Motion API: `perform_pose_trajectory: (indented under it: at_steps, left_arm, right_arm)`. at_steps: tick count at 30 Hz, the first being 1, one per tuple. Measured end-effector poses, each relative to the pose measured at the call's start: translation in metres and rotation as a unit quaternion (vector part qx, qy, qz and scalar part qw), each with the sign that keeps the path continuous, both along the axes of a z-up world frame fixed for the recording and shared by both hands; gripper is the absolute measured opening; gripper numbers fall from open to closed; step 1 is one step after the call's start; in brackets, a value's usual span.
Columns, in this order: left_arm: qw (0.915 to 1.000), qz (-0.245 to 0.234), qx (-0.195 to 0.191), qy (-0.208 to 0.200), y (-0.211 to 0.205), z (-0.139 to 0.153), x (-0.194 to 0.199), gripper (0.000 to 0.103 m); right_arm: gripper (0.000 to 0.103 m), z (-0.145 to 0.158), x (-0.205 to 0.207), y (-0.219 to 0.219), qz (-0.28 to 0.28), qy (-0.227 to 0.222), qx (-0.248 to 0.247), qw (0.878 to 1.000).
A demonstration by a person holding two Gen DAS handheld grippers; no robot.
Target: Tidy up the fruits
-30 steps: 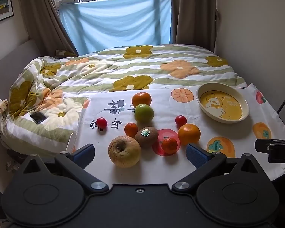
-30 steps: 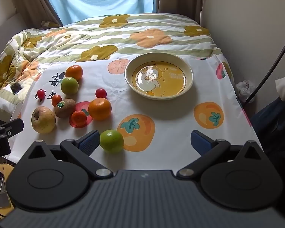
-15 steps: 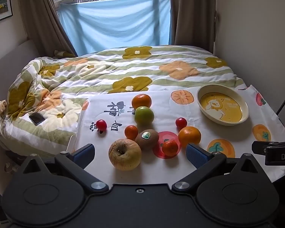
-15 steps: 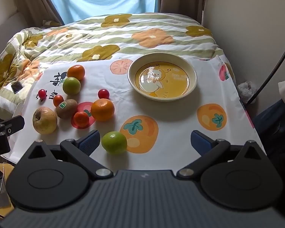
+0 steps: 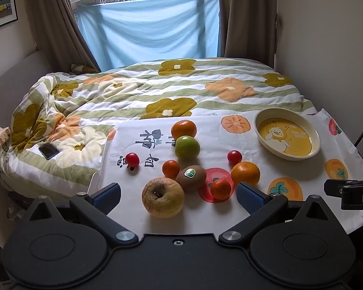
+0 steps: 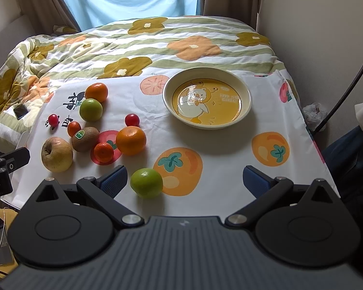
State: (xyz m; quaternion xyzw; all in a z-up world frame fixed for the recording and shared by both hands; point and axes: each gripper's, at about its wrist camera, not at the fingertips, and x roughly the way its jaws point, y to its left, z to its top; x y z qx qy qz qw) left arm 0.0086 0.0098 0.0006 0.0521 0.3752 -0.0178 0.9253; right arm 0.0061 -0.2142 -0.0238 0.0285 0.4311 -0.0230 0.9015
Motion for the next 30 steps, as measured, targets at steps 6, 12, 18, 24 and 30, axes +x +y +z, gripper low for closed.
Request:
perform_pose_trajectory:
  at_steps: [6, 12, 18, 24, 30]
  left_arm:
    - [1.0000, 0.002, 0.001, -0.001, 0.001, 0.001, 0.001, 0.103]
    - [1.0000, 0.005, -0.001, -0.002, 0.002, 0.001, 0.002, 0.103]
    - [1.0000, 0.007, -0.001, -0.002, 0.003, 0.001, 0.001, 0.103]
    - [0.9999, 0.011, -0.006, -0.002, 0.005, 0.001, -0.001, 0.103]
    - [0.9999, 0.015, -0.004, -0.004, 0.006, 0.001, -0.002, 0.103]
  right_arm:
    - [0.103, -0.001, 0.000, 0.002, 0.000, 0.000, 0.000, 1.000]
    - [0.103, -0.004, 0.005, 0.009, 0.005, 0.001, 0.001, 1.000]
    - [0.103, -0.004, 0.005, 0.009, 0.005, 0.000, 0.001, 1.000]
    - [0.103, -0.003, 0.005, 0.010, 0.004, 0.000, 0.002, 1.000]
    - [0.103, -0.002, 0.004, 0.012, 0.006, -0.002, 0.002, 1.000]
